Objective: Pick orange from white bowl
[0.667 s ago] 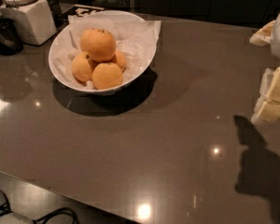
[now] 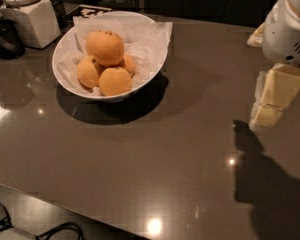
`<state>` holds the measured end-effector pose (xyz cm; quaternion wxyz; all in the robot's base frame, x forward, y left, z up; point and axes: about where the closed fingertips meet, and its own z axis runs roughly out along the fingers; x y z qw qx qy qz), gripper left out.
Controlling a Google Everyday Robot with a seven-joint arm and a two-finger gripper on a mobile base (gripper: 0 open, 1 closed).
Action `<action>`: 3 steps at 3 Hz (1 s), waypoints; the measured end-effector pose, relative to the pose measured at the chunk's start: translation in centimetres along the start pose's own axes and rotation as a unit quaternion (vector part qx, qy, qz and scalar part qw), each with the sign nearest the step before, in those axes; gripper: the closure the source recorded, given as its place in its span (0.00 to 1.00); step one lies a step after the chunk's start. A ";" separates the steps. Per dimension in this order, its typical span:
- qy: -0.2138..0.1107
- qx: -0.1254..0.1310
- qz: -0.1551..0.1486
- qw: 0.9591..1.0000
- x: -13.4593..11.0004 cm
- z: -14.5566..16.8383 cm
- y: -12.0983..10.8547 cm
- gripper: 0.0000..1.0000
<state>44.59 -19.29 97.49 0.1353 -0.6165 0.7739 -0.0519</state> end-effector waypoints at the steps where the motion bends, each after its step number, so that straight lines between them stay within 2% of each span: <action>1: 0.029 -0.012 -0.050 0.998 -3.7 1.6 -0.5 0.00; 2: 0.029 -0.011 -0.050 0.998 -3.8 1.6 -0.5 0.00; 3: 0.000 -0.012 -0.057 0.998 -6.4 1.1 -1.7 0.00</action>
Offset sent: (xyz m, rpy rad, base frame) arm 0.0113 0.0293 -0.0099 -0.0716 0.0412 0.0709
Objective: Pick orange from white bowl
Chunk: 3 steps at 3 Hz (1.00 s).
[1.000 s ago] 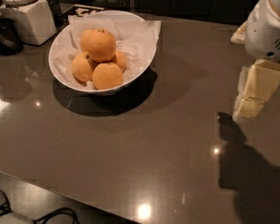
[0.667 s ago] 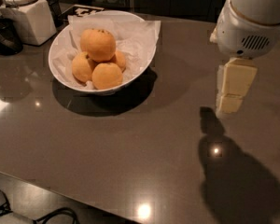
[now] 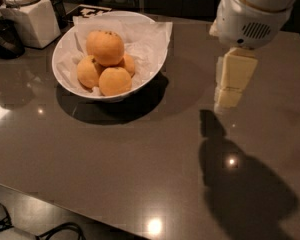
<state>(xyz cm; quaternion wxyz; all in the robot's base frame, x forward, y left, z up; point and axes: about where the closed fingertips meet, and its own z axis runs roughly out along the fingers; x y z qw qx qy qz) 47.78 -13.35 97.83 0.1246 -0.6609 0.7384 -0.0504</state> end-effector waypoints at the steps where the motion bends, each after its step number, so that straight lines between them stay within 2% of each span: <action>1: -0.020 -0.010 -0.004 1.000 -2.9 -0.3 -2.6 0.00; 2: -0.045 -0.028 -0.039 0.998 -6.9 0.3 -4.5 0.00; 3: -0.057 -0.013 -0.040 0.997 -7.8 0.1 -5.3 0.00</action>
Offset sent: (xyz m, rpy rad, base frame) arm 0.0564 0.0921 0.0151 0.0621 0.1601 0.2112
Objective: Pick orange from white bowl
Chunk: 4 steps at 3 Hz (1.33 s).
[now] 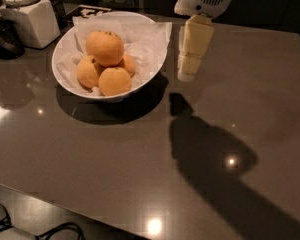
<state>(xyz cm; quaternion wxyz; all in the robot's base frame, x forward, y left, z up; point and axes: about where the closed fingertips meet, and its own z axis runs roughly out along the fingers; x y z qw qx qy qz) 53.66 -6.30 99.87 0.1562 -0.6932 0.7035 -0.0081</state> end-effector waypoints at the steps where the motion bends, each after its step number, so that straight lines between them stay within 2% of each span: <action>1: -0.008 0.009 -0.006 1.000 -1.8 0.5 -1.4 0.00; 2: -0.017 -0.007 -0.023 1.000 -4.7 2.2 -4.0 0.00; 3: -0.042 -0.015 -0.041 0.998 -7.9 3.8 -7.1 0.02; 4: -0.063 -0.021 -0.043 0.997 -9.7 5.2 -9.2 0.13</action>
Offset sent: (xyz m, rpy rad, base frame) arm 0.0665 0.0782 -0.0038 -0.0134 0.1293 0.1273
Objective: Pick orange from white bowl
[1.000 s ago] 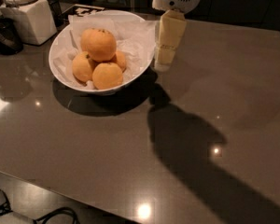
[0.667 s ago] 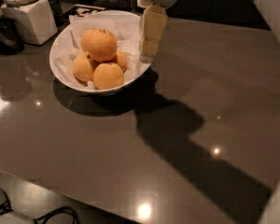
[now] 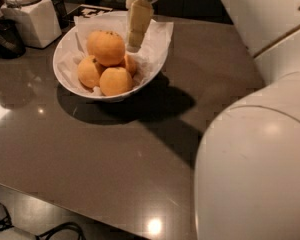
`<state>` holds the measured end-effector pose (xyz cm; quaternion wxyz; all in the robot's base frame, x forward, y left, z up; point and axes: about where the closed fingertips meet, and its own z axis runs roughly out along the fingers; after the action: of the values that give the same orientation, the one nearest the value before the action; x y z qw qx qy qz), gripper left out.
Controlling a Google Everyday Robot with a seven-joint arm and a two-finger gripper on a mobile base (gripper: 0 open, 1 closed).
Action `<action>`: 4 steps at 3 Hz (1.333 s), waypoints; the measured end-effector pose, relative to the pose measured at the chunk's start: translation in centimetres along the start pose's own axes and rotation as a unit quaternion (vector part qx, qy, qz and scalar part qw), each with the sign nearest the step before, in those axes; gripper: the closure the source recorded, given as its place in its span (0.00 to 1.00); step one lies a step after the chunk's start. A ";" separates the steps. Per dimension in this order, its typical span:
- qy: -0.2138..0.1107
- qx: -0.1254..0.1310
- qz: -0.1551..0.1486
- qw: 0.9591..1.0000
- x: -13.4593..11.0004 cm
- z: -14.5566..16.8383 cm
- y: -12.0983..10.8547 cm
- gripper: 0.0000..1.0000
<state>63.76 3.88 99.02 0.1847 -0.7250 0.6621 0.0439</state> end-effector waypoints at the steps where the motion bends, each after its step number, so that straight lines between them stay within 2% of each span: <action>1: -0.013 -0.011 0.002 1.000 -1.0 1.7 -1.3 0.23; 2: -0.020 -0.018 0.004 1.000 -1.6 2.9 -2.2 0.32; 4: -0.018 -0.030 0.010 0.999 -1.6 4.6 -3.1 0.34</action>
Offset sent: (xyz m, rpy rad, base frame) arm -0.0134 -0.0130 -0.0268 -0.1333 0.2792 0.0593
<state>67.45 7.05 95.90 0.1747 -0.7228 0.6640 0.0783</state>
